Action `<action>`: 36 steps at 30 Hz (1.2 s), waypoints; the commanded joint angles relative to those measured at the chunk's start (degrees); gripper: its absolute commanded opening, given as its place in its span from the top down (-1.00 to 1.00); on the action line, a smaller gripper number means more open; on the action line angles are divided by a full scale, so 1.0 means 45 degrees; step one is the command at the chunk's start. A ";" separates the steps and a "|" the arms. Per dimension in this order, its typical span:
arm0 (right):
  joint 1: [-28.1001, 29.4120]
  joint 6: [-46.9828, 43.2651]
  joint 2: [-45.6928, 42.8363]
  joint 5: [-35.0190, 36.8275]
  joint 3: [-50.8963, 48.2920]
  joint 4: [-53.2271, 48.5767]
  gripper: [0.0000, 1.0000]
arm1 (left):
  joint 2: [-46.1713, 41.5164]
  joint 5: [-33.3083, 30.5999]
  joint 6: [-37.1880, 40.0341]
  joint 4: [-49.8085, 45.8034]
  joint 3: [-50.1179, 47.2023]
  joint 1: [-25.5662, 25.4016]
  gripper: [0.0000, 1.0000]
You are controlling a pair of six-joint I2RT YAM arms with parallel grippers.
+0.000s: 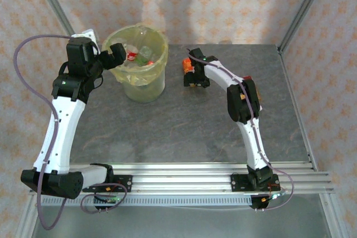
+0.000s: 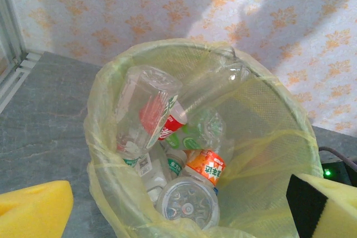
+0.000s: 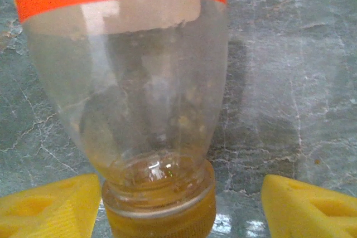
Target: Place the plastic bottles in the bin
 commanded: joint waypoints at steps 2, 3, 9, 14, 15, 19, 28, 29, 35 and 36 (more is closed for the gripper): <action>0.0066 -0.0107 0.0449 -0.0262 0.0669 0.0198 -0.39 | -0.0210 -0.0086 -0.0010 0.0200 0.0029 0.0023 -1.00; 0.0064 -0.0110 0.0521 -0.0308 0.0733 0.0209 -0.34 | -0.0196 -0.0106 -0.0007 0.0175 0.0030 0.0023 -1.00; 0.0105 -0.0167 0.0583 -0.0391 0.0798 0.0250 -0.02 | -0.0166 -0.0107 0.0000 0.0143 0.0050 0.0023 -1.00; 0.0285 -0.0418 0.0194 -0.0308 0.0624 0.0291 0.38 | -0.0173 -0.0072 -0.0123 0.0141 0.0031 0.0023 -1.00; 0.0348 -0.0456 0.0016 -0.0197 0.0483 0.0340 0.43 | -0.0192 -0.0053 -0.0145 0.0141 0.0030 0.0023 -1.00; 0.0452 -0.0404 -0.0956 0.0009 -0.0357 0.0693 0.58 | -0.0253 -0.0030 -0.0291 0.0150 0.0011 0.0023 -1.00; 0.0472 0.0724 -0.5558 0.0290 -0.4445 0.3137 0.65 | -0.0599 0.1065 -0.1119 0.1254 -0.0602 -0.0308 -1.00; 0.0470 0.0787 -0.6134 0.0187 -0.4912 0.3437 0.65 | -0.0590 0.1168 -0.1225 0.1444 -0.0650 -0.0497 -1.00; 0.0559 0.1134 -0.9180 -0.0633 -0.7295 0.5061 0.64 | -0.0134 0.1967 -0.1753 0.2605 -0.0614 -0.2127 -1.00; 0.0586 0.1198 -0.9580 -0.0732 -0.7628 0.5295 0.64 | 0.0009 0.2206 -0.1802 0.2817 -0.0568 -0.2382 -1.00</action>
